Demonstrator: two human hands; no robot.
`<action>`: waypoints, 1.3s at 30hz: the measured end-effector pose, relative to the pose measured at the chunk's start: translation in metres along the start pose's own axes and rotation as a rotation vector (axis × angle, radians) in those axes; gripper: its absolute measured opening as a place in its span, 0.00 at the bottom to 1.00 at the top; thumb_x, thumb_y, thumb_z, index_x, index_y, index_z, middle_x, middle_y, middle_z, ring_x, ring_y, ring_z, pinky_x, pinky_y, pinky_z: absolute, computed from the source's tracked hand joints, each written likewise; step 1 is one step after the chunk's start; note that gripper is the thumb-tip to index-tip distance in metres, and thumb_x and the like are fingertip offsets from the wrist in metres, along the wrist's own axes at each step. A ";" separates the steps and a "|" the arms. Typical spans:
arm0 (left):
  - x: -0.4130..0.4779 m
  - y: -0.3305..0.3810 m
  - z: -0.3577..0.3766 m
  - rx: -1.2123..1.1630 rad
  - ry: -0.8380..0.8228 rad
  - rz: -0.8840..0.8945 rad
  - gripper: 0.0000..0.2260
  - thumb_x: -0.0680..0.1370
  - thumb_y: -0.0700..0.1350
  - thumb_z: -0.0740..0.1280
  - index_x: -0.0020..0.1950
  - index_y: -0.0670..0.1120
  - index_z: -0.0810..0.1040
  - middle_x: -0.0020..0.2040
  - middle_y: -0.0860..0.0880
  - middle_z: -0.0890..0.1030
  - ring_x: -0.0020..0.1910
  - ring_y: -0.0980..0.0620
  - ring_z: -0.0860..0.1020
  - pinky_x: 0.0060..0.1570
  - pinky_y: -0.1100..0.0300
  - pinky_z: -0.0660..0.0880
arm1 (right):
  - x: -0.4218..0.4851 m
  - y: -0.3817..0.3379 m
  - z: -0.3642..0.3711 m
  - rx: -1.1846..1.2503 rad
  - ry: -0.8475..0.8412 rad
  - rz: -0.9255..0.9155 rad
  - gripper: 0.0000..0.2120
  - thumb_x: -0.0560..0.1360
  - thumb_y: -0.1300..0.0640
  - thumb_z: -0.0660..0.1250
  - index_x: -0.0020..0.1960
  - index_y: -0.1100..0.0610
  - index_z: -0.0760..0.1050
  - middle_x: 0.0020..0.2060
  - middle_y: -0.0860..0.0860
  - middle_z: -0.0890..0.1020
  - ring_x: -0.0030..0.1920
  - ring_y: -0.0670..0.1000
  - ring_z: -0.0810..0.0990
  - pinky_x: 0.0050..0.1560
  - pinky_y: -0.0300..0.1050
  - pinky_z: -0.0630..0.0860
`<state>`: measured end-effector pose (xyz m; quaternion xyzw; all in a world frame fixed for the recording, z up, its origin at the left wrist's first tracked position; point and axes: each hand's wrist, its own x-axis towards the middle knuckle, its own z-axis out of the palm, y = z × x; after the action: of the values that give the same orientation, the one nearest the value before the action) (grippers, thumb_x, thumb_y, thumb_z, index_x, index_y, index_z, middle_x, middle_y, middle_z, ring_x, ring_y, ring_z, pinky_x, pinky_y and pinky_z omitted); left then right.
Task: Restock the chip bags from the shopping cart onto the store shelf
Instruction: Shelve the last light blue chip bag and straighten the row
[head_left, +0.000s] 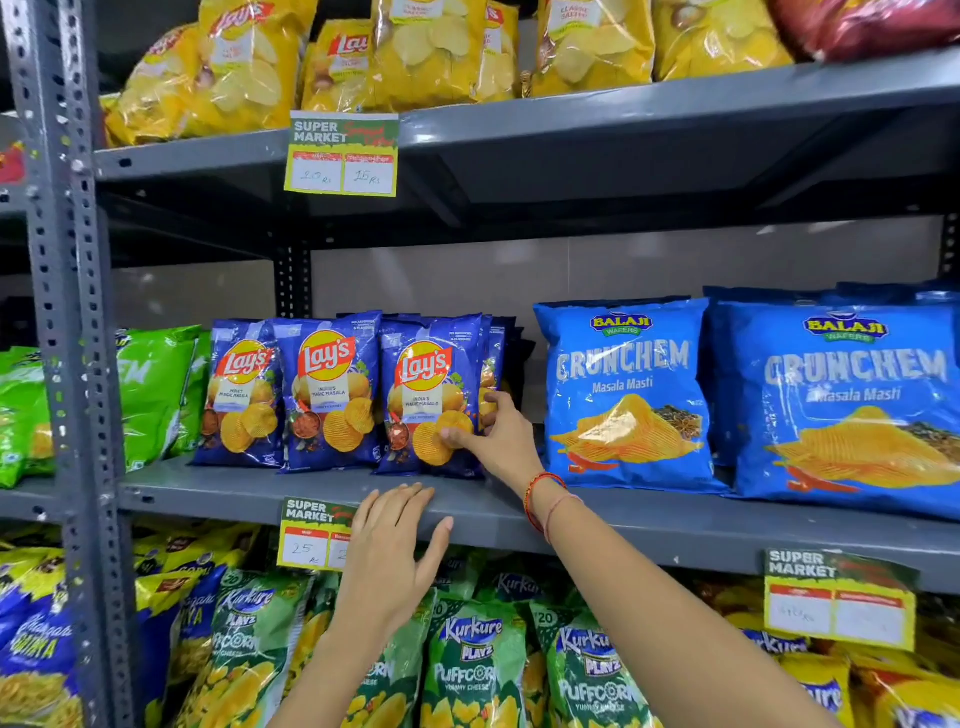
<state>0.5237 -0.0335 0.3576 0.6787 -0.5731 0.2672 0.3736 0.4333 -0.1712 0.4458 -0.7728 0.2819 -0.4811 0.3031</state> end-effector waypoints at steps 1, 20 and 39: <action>0.000 0.001 0.000 -0.002 0.006 0.002 0.30 0.76 0.63 0.48 0.60 0.44 0.77 0.58 0.48 0.80 0.60 0.49 0.76 0.68 0.49 0.63 | -0.001 -0.001 -0.006 -0.014 0.032 -0.019 0.38 0.66 0.48 0.76 0.68 0.58 0.64 0.60 0.59 0.77 0.59 0.57 0.76 0.60 0.51 0.76; 0.167 0.123 0.054 -0.979 -0.063 -0.476 0.31 0.75 0.61 0.61 0.71 0.45 0.61 0.69 0.42 0.69 0.64 0.46 0.70 0.57 0.58 0.63 | -0.001 0.030 -0.191 0.021 0.528 0.220 0.48 0.65 0.35 0.71 0.74 0.57 0.56 0.70 0.59 0.66 0.69 0.60 0.66 0.68 0.58 0.66; 0.170 0.136 0.095 -1.297 -0.034 -0.366 0.39 0.54 0.67 0.75 0.61 0.56 0.68 0.58 0.51 0.80 0.51 0.51 0.82 0.52 0.47 0.79 | 0.018 0.075 -0.192 0.450 0.372 0.046 0.31 0.64 0.50 0.78 0.62 0.55 0.71 0.55 0.50 0.83 0.49 0.46 0.84 0.42 0.35 0.81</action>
<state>0.4189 -0.2178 0.4643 0.4070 -0.4993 -0.2095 0.7356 0.2539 -0.2710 0.4683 -0.5780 0.2367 -0.6580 0.4207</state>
